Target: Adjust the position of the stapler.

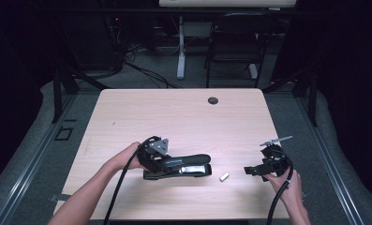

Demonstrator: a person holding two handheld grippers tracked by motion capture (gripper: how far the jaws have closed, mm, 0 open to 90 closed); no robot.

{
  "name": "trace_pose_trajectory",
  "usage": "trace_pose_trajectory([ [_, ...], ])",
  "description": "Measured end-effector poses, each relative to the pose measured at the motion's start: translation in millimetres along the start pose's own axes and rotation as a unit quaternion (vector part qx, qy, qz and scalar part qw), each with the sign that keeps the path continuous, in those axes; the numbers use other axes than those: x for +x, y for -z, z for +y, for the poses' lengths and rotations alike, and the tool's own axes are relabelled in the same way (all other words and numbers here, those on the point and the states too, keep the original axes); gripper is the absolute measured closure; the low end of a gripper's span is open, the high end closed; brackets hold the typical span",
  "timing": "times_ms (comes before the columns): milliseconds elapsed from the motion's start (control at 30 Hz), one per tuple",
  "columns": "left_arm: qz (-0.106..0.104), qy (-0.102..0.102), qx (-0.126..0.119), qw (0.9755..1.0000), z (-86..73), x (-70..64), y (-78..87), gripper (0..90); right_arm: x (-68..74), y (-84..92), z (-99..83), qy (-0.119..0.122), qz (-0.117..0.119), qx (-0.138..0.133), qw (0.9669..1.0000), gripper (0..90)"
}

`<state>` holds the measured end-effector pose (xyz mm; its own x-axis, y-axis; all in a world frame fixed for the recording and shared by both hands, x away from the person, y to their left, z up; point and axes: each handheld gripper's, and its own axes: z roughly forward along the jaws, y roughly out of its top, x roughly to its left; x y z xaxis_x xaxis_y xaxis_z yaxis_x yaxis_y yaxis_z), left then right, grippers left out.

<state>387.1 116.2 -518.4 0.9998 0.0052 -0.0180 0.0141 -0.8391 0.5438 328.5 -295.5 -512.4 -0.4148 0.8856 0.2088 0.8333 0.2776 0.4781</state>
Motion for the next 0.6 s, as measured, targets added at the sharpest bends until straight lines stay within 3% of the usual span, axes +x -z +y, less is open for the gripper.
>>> trace_pose_trajectory([
  [233, -0.008, -0.002, 0.003, 1.0, 0.2, 0.4, 0.6, 51.5, 0.3, 0.3, 0.2, 0.0, 0.0, 0.0, 1.0, 8.5],
  [367, 0.002, 0.002, 0.0, 1.0, 0.1, -0.9, -0.3, 51.5, 0.7, 0.5, 0.4, 0.001, -0.002, -0.001, 1.0, 8.6],
  [433, -0.006, 0.002, 0.002, 1.0, 0.1, -0.3, 0.5, 51.5, 0.8, 0.6, 0.9, 0.005, -0.002, 0.001, 1.0, 8.7],
  [500, 0.004, 0.004, -0.004, 1.0, -1.2, -1.1, 0.0, 51.5, 1.6, 0.4, 0.9, 0.006, -0.004, -0.003, 1.0, 8.9],
  [600, 0.001, 0.003, -0.005, 1.0, -1.6, -0.9, 0.2, 51.6, 1.8, 0.7, 1.1, 0.007, -0.004, -0.005, 1.0, 9.3],
])
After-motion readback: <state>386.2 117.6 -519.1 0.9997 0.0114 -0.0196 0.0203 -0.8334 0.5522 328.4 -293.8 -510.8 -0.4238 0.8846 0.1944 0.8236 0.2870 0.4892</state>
